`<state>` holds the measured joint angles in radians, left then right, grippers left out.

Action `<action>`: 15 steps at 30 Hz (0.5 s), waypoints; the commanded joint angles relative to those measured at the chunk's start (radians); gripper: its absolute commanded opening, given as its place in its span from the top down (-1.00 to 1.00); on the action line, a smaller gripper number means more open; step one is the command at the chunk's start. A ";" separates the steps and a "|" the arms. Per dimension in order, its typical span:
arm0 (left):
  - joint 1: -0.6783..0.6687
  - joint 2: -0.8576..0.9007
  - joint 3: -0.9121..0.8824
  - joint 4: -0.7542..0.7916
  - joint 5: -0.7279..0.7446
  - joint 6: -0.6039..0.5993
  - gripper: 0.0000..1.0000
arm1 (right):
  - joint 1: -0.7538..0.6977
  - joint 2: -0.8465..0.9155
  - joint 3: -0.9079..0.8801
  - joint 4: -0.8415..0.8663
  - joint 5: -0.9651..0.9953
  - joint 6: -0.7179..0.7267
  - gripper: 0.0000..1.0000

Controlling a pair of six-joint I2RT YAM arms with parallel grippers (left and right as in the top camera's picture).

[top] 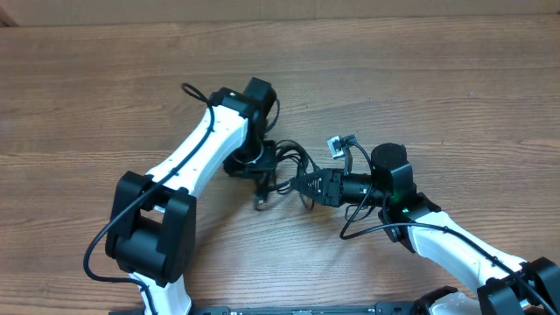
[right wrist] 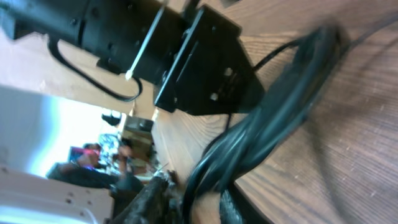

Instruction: Untangle cables

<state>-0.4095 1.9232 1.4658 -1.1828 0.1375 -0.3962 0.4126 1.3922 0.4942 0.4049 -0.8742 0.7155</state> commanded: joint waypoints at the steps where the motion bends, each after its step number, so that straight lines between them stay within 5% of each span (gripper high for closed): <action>1: 0.066 -0.026 0.050 -0.035 -0.122 -0.027 0.91 | -0.005 -0.008 0.005 -0.060 0.073 -0.029 0.37; 7: 0.124 -0.168 0.077 0.003 -0.089 -0.022 0.91 | -0.013 -0.008 0.005 -0.209 0.265 -0.110 -0.96; 15: 0.114 -0.307 0.077 0.016 -0.058 0.148 0.91 | -0.181 -0.040 0.005 0.040 -0.018 -0.037 -1.00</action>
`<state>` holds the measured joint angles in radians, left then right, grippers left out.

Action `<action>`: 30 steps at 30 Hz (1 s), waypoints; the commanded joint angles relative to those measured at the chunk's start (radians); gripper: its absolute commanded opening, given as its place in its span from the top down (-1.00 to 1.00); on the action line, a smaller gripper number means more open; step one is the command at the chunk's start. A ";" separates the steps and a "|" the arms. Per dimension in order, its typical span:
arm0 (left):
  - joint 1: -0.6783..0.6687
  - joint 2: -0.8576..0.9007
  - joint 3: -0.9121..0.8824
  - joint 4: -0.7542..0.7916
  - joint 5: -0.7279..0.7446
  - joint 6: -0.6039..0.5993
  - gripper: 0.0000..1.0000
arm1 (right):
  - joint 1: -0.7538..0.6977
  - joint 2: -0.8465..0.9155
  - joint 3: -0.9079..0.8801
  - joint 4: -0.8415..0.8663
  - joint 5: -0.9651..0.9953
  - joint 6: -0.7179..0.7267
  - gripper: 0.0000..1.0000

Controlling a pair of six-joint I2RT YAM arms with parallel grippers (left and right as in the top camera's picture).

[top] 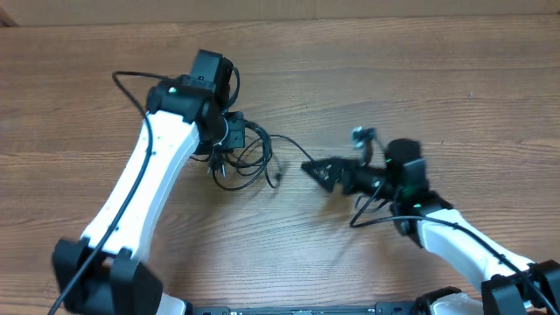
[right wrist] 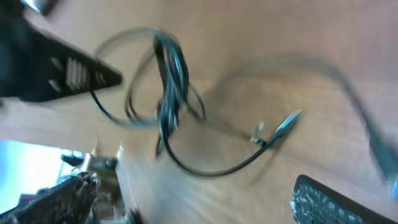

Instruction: Untangle cables

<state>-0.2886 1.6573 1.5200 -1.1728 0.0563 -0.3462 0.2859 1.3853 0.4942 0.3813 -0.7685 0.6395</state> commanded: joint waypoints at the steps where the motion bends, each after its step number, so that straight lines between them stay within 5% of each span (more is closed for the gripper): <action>1: -0.007 -0.053 0.023 0.008 0.053 0.130 0.91 | -0.069 -0.033 0.005 0.111 -0.143 0.068 -1.00; 14: -0.007 -0.082 0.023 0.018 0.500 0.446 0.92 | 0.076 -0.033 0.005 0.183 0.108 -0.048 -0.92; 30: -0.007 -0.082 0.023 -0.065 0.704 0.603 0.92 | 0.120 0.020 0.005 0.172 0.189 -0.069 -0.69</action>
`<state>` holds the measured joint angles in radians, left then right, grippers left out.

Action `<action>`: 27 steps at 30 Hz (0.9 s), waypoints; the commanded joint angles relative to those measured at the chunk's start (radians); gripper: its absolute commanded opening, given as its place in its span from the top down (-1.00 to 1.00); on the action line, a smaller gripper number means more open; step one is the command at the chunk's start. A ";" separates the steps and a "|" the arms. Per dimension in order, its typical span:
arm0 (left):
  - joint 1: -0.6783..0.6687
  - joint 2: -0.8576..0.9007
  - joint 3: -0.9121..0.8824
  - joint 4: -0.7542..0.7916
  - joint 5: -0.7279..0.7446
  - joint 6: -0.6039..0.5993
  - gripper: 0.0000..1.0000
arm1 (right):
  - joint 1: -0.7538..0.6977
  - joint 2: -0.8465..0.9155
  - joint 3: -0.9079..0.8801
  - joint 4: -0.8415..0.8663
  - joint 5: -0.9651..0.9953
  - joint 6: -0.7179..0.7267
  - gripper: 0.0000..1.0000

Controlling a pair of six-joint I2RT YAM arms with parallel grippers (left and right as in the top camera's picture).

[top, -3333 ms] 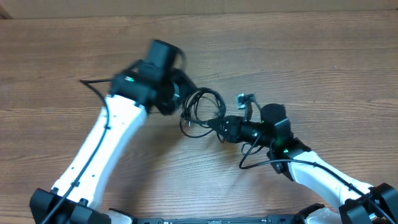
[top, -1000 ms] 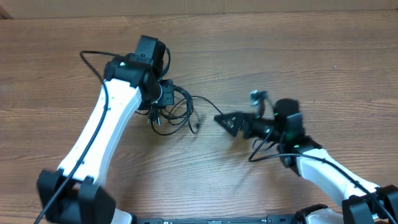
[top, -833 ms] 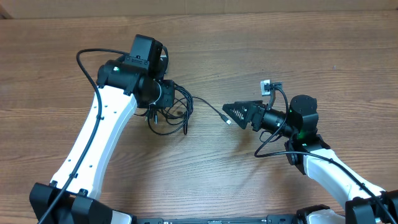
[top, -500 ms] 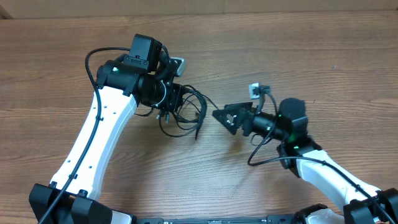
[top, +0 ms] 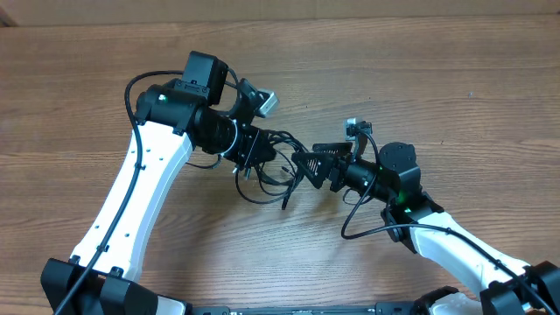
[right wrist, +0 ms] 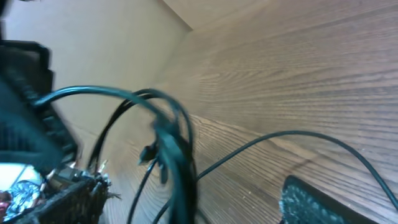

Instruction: Untangle cables

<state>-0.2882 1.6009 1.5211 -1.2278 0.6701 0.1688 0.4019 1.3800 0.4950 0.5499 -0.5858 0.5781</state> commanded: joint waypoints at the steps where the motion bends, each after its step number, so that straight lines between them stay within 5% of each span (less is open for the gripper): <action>1: -0.008 -0.026 0.021 -0.019 0.091 0.101 0.92 | 0.004 0.030 0.004 0.004 -0.008 -0.007 -0.63; 7: -0.016 -0.026 0.021 -0.031 0.090 0.134 0.92 | 0.004 0.031 0.004 0.029 -0.113 0.047 -0.09; 13: -0.021 -0.024 0.021 -0.016 0.024 0.035 0.91 | 0.004 0.031 0.004 0.048 -0.182 0.087 0.90; 16: -0.021 -0.024 0.021 -0.016 -0.128 -0.164 0.83 | -0.003 0.031 0.004 0.056 -0.175 0.087 0.92; 19: -0.021 -0.024 0.020 -0.024 -0.216 -0.345 0.33 | -0.007 0.031 0.004 0.076 -0.174 0.087 0.92; 20: -0.021 -0.024 0.019 -0.026 -0.217 -0.380 0.13 | -0.009 0.031 0.004 0.080 -0.174 0.087 0.92; 27: -0.039 -0.022 0.018 -0.046 -0.219 -0.528 -0.36 | -0.011 0.031 0.004 0.082 -0.175 0.087 0.92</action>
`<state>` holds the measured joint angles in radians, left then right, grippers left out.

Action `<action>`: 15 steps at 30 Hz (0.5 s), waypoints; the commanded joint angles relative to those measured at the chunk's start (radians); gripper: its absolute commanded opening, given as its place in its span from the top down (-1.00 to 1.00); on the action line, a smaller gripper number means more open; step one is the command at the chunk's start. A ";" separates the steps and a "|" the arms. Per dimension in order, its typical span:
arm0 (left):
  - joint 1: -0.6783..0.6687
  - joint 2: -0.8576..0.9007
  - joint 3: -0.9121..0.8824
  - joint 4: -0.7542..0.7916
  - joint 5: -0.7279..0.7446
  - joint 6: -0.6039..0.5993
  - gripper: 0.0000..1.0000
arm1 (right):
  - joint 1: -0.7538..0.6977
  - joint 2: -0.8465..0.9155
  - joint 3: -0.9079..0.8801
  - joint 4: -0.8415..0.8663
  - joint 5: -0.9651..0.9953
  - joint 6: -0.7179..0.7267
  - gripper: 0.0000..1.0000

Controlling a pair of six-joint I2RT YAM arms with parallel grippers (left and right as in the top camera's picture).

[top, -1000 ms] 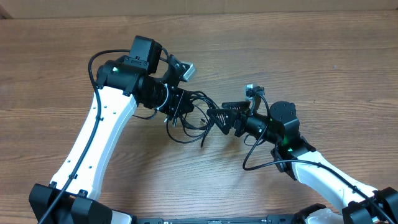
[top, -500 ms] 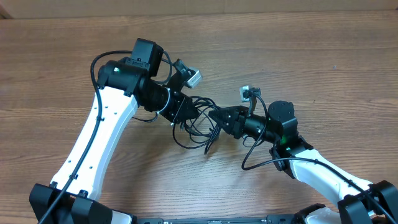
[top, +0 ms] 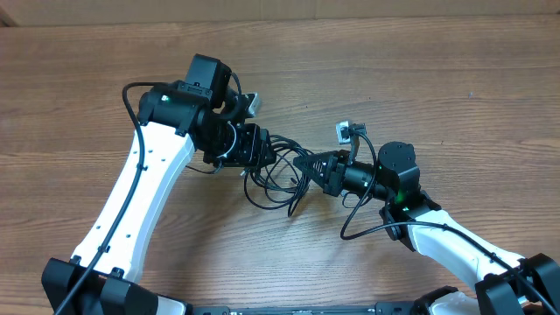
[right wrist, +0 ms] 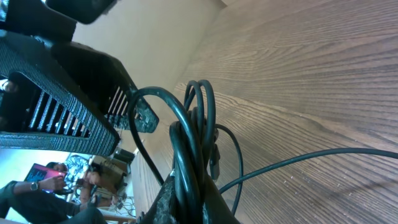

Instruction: Untangle cables

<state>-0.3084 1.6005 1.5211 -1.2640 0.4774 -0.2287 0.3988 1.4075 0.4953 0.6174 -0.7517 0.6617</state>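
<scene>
A tangle of thin black cables [top: 278, 173] hangs between my two grippers near the table's middle. My left gripper [top: 255, 146] is at the tangle's left side, shut on its loops. My right gripper [top: 308, 164] meets it from the right and is shut on a bunch of strands. In the right wrist view the cables [right wrist: 189, 134] run down between my right gripper [right wrist: 194, 196], whose jaws pinch them. The left gripper's ribbed fingers [right wrist: 68, 112] fill the upper left, a loop passing by them. One loose cable end [top: 293, 208] droops toward the table.
The wooden table [top: 437, 70] stretches all round. The right arm's own wire loop [top: 359, 226] sags by its wrist, and the left arm's wire [top: 131, 94] arcs off its elbow. Both arms crowd the middle.
My right gripper, open beside the tangle with nothing in it before, is now shut on a bunch of strands. The left gripper has shifted slightly, still holding the tangle.
Both grippers were pressed together at the tangle. Then the left gripper held the tangle off to the left while the right gripper stood open and apart. Later the left gripper had brought the tangle back beside the open right gripper. Now both grip it.
</scene>
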 commanded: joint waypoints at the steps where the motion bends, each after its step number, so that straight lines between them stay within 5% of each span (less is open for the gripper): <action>1: -0.026 -0.019 0.018 -0.021 -0.032 -0.163 -0.38 | -0.008 0.003 0.003 0.014 -0.009 0.004 0.93; 7: -0.090 -0.017 -0.030 -0.079 -0.095 -0.440 -0.37 | -0.008 0.003 0.003 0.014 0.007 0.017 0.92; 11: -0.138 -0.016 -0.098 -0.045 -0.124 -0.604 -0.07 | -0.008 0.003 0.004 0.015 0.010 0.031 0.93; 15: -0.170 -0.017 -0.158 -0.010 -0.241 -0.714 0.00 | -0.008 0.003 0.004 0.015 0.010 0.050 0.93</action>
<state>-0.4614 1.6005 1.3991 -1.2827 0.3473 -0.7792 0.3988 1.4075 0.4953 0.6178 -0.7502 0.6857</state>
